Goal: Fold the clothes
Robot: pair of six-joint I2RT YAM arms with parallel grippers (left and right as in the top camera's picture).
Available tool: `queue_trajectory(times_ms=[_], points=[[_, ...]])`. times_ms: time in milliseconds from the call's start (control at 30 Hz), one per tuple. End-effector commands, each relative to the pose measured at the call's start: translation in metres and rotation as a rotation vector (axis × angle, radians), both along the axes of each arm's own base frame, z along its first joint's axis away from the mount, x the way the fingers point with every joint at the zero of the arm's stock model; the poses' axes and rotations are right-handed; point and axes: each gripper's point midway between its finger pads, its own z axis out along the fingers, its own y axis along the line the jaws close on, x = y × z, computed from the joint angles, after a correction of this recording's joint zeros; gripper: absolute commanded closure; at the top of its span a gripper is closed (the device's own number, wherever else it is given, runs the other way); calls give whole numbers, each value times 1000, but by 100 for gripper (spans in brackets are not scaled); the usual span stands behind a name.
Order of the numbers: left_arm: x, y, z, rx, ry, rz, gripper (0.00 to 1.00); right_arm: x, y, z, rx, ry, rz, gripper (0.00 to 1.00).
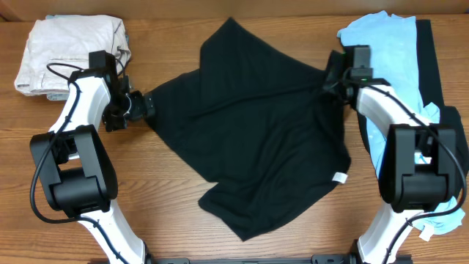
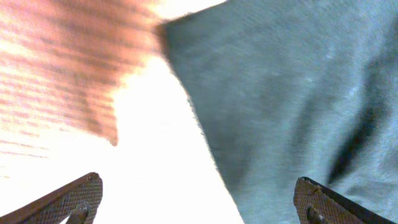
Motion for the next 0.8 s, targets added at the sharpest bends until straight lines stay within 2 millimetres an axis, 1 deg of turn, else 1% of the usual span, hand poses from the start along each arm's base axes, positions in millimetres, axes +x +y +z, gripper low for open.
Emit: queue_trajectory(times_ms=[0,33,67,167,200,300,367,433,467,500,533,633,667,733,767], points=[[15,-3,8,-14,-52,-17,0,1,-6,2,-3,-3,87,37],[19,-2,9,-11,-67,-28,0,-1,-2,2,22,11,122,8],[21,-3,10,-11,-79,-41,0,-3,1,3,41,23,141,0],[37,-16,19,-36,-163,-182,0,-12,13,14,115,63,179,0],[44,-24,24,-40,-199,-252,0,-16,18,24,143,72,196,0],[57,-40,34,-11,-261,-372,0,-27,34,47,177,80,229,0],[68,-57,39,17,-313,-466,0,-36,46,59,178,88,254,0],[79,-75,43,56,-366,-547,0,-50,61,66,193,119,265,0],[83,-83,44,74,-383,-573,0,-57,69,65,202,144,271,0],[90,-96,46,110,-412,-608,0,-71,88,59,211,205,293,0],[93,-102,48,124,-425,-624,0,-77,94,57,211,226,305,0],[100,-126,51,143,-475,-702,0,-97,125,48,212,294,359,0],[101,-130,51,148,-483,-713,0,-105,134,44,198,314,379,0],[104,-138,47,159,-491,-725,0,-115,142,37,163,346,376,0],[105,-142,42,157,-489,-737,0,-123,143,29,132,371,348,0]])
